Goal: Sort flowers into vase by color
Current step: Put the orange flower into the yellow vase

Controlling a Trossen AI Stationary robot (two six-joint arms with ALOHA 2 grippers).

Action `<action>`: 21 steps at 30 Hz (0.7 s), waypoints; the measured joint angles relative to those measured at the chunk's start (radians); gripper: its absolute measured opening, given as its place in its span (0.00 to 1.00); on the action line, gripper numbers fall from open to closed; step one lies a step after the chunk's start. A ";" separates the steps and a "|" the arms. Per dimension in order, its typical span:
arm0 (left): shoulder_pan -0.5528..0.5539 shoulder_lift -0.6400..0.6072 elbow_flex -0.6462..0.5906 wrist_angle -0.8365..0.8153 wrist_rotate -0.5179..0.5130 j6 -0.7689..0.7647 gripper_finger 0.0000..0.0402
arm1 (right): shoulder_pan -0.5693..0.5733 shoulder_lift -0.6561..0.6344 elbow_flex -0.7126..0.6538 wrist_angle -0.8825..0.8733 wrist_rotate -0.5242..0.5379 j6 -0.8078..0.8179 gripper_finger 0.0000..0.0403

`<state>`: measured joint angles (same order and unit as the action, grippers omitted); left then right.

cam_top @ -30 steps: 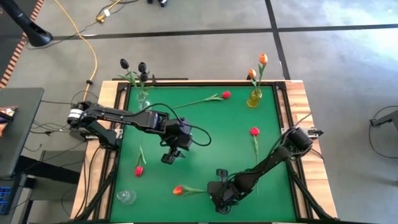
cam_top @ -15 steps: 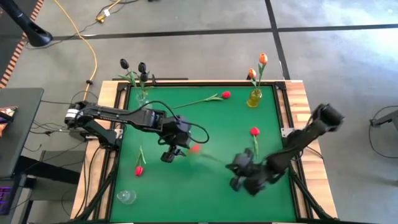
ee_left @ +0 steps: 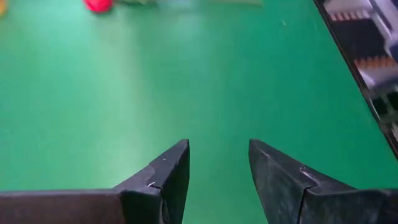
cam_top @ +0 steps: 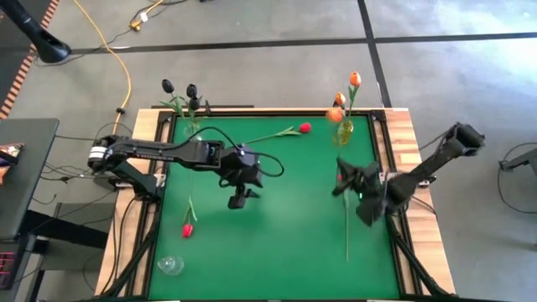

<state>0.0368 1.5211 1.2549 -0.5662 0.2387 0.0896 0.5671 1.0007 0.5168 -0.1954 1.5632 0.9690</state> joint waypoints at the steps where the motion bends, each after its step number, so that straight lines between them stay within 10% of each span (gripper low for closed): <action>1: 0.006 0.000 0.000 0.019 -0.013 -0.018 0.38 | -0.030 -0.025 -0.005 -0.026 0.006 0.006 0.05; 12: 0.054 0.001 0.000 0.234 -0.125 -0.147 0.38 | -0.259 -0.371 -0.049 -0.300 -0.025 -0.001 0.05; 21: 0.088 0.002 0.000 0.279 -0.152 -0.198 0.38 | -0.372 -0.709 -0.049 -0.231 -0.428 -0.467 0.05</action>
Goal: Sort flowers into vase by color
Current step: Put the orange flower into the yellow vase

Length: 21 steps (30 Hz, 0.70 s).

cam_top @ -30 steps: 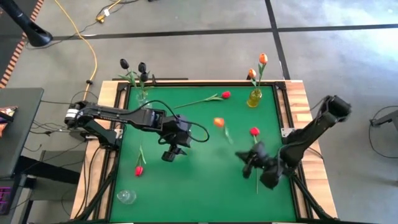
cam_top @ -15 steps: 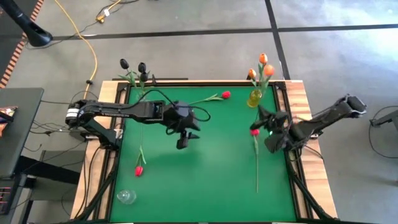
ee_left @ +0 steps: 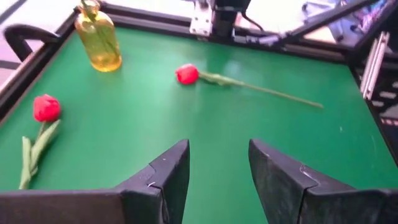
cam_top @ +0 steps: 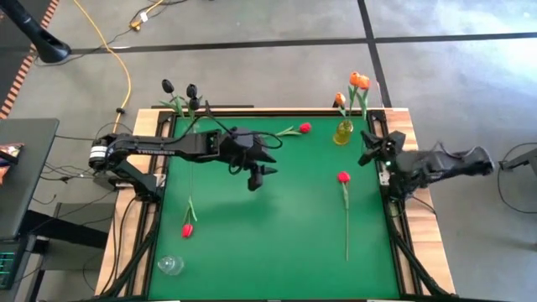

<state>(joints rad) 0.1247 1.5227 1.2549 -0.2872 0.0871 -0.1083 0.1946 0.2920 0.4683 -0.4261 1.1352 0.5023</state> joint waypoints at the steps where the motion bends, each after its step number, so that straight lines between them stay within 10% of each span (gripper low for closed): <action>1: 0.004 0.000 0.000 0.010 -0.004 -0.002 0.38 | -0.023 -0.039 0.000 0.024 -0.075 -0.056 0.05; 10: 0.031 0.000 0.000 0.070 -0.043 -0.011 0.38 | -0.242 -0.286 -0.101 0.442 -0.417 -0.505 0.04; 21: 0.032 0.000 0.001 0.058 -0.018 -0.054 0.38 | -0.562 -0.189 -0.453 1.153 -0.673 -0.619 0.04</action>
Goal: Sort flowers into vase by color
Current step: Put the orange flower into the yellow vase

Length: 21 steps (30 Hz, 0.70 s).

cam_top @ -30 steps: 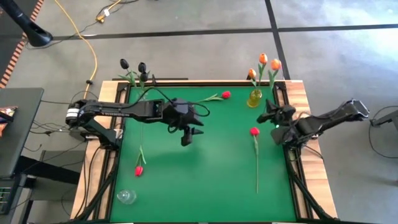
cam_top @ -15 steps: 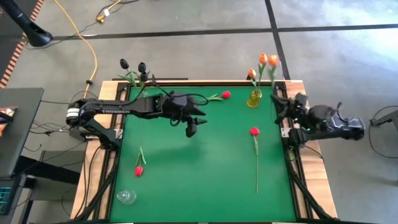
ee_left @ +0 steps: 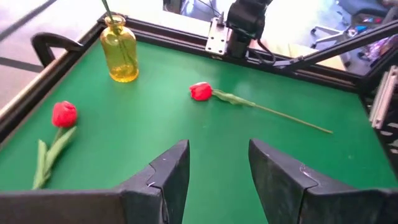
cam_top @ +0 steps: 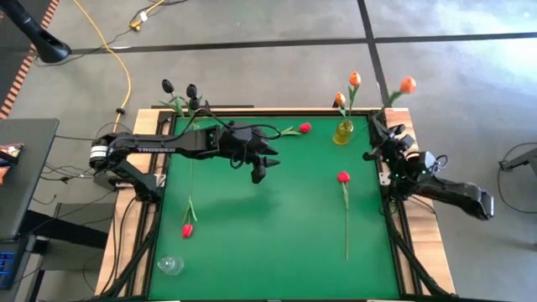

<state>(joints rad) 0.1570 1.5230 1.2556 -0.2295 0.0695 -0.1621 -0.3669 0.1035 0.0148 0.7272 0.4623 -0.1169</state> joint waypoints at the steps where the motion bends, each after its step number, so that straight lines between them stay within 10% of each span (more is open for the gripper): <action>1: 0.000 0.000 0.000 0.000 0.005 -0.006 0.38 | -0.033 0.011 0.003 0.027 -0.016 -0.038 0.04; 11: -0.001 0.000 0.000 -0.005 0.003 -0.011 0.38 | -0.323 0.184 0.003 0.016 -0.228 0.081 0.04; 21: -0.001 0.000 0.000 -0.006 0.001 0.000 0.38 | -0.484 0.522 0.003 0.385 -0.304 0.101 0.04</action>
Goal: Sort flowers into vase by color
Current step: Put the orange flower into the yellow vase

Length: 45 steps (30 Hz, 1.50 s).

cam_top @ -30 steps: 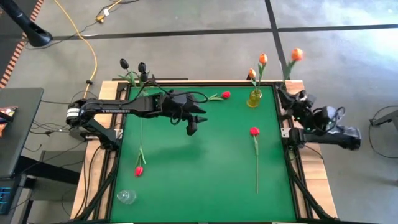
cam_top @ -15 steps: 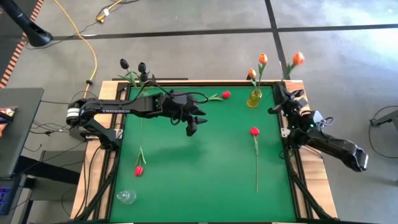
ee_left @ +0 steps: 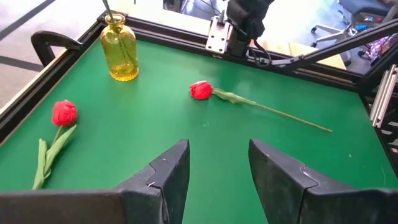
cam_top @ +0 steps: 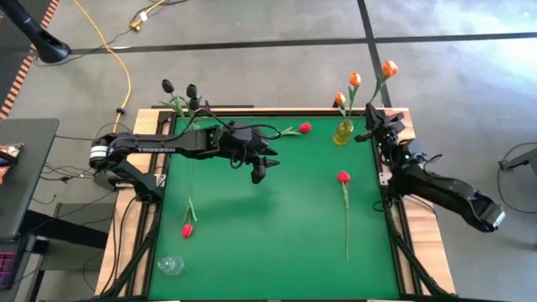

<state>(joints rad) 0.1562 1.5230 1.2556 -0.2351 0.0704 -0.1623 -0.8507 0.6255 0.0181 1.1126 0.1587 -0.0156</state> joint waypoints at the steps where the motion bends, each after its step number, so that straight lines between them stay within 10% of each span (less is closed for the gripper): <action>1: 0.000 0.000 0.000 0.000 0.000 0.000 0.38 | -0.013 0.041 0.004 0.026 -0.006 0.021 0.04; 17: 0.002 0.000 0.000 -0.024 -0.003 0.022 0.38 | -0.054 0.457 0.046 0.367 -0.056 0.043 0.04; 45: 0.002 0.000 0.000 -0.066 -0.003 0.021 0.38 | -0.055 0.482 0.045 0.215 -0.051 -0.019 0.04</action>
<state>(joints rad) 0.1577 1.5230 1.2556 -0.3008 0.0673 -0.1410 -0.9058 1.1072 0.0635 1.3276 0.1074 -0.0343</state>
